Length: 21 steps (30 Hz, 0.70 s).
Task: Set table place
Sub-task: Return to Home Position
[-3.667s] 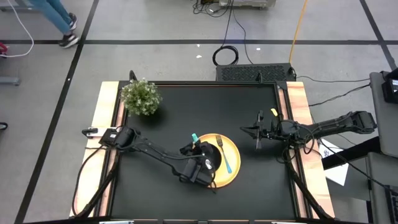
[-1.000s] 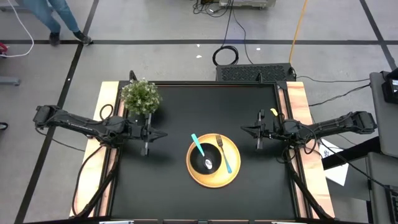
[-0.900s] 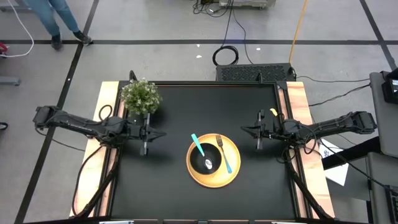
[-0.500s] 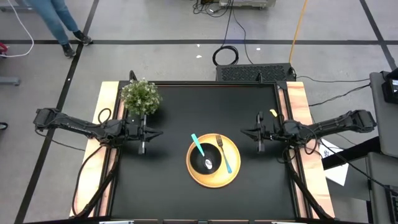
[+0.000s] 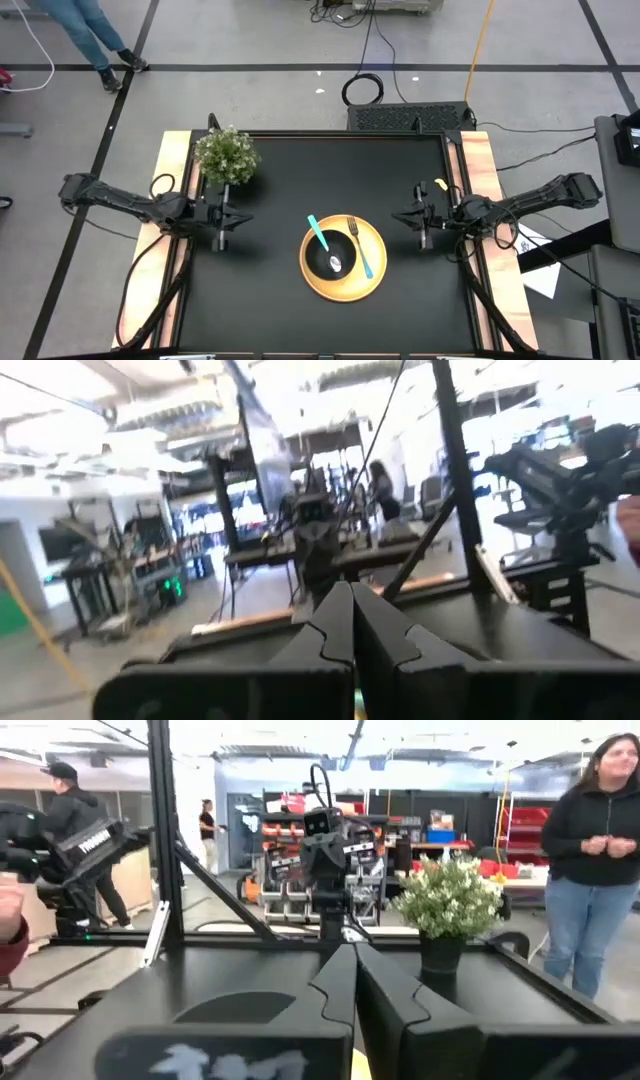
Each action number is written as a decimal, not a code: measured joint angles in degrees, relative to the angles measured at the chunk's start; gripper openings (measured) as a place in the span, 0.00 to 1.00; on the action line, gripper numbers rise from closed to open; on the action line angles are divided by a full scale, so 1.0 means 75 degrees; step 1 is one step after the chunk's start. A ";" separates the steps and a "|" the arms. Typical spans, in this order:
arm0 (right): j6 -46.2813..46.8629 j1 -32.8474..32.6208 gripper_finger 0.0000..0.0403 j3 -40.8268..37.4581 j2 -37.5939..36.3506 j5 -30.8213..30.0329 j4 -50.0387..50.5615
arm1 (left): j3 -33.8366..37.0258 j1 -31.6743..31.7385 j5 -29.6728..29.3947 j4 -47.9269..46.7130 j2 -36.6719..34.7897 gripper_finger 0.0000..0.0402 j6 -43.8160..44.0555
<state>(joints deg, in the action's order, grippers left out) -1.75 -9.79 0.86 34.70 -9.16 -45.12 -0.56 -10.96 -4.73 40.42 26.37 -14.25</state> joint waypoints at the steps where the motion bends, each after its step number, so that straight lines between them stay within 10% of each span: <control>1: -0.0052 -0.0037 0.00 -0.0003 -0.0062 -0.0067 0.0004 | 0.0000 -0.0099 -0.0058 -0.0058 -0.0112 0.00 -0.0080; 6: -0.0267 -0.0206 0.00 0.0000 -0.0347 -0.1802 0.0230 | 0.0000 -0.0515 -0.0959 -0.0570 -0.0602 0.00 -0.0420; 11: -0.0740 -0.0097 0.00 0.0000 -0.0563 -0.1890 0.0302 | -0.0003 -0.0747 -0.1386 -0.1051 -0.0941 0.00 -0.0544; 21: -0.0407 0.1439 0.00 0.0000 -0.0407 0.1372 0.0931 | -0.0003 -0.0758 -0.0976 -0.1816 -0.0985 0.00 -0.0485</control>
<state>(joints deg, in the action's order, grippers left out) -4.80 1.00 0.86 31.65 1.13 -38.14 -0.58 -16.65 -12.05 26.80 18.98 -17.89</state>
